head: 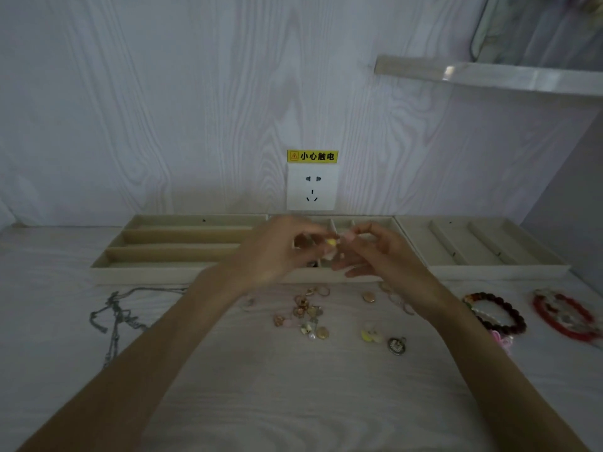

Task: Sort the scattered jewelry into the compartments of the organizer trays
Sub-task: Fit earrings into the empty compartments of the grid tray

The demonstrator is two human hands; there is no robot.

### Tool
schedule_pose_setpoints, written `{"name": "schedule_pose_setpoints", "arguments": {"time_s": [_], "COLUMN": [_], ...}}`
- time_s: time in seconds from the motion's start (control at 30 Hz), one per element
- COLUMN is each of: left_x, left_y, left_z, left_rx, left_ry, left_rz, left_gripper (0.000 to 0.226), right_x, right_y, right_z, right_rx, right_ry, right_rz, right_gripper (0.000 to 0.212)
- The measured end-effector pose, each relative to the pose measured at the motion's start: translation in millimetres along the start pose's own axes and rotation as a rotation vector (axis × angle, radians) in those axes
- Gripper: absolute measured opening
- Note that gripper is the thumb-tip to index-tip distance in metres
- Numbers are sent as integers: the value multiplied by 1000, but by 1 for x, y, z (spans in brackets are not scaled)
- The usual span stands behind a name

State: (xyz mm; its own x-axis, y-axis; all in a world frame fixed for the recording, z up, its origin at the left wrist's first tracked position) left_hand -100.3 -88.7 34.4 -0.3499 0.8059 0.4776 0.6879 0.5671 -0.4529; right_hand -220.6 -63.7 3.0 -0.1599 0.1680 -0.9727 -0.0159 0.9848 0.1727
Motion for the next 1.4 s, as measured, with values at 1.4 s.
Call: {"name": "schedule_pose_setpoints", "arguments": {"time_s": [1.4], "left_x": [-41], "left_y": [-64], "left_z": [22], "left_rx": [-187], "left_ry": [-509], "left_rz": [-134], "left_gripper": [21], "right_x": [-8], "right_y": [1], "right_z": [-36], "right_rx": [-92], "right_ry": [-220], "right_rz": [4], "right_gripper": [22]}}
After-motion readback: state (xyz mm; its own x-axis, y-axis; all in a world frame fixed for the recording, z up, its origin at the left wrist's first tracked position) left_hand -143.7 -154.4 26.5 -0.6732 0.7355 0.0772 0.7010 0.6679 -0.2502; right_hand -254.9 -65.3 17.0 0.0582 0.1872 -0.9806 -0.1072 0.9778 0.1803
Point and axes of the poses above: each hand's wrist, its own y-axis away from the middle knuckle, its own z-axis out of the palm, x = y × z, the point moved 10 cm from there along -y, towards the middle knuckle, and after that the axes turned 14 degrees about z, right-handed, at the moved point
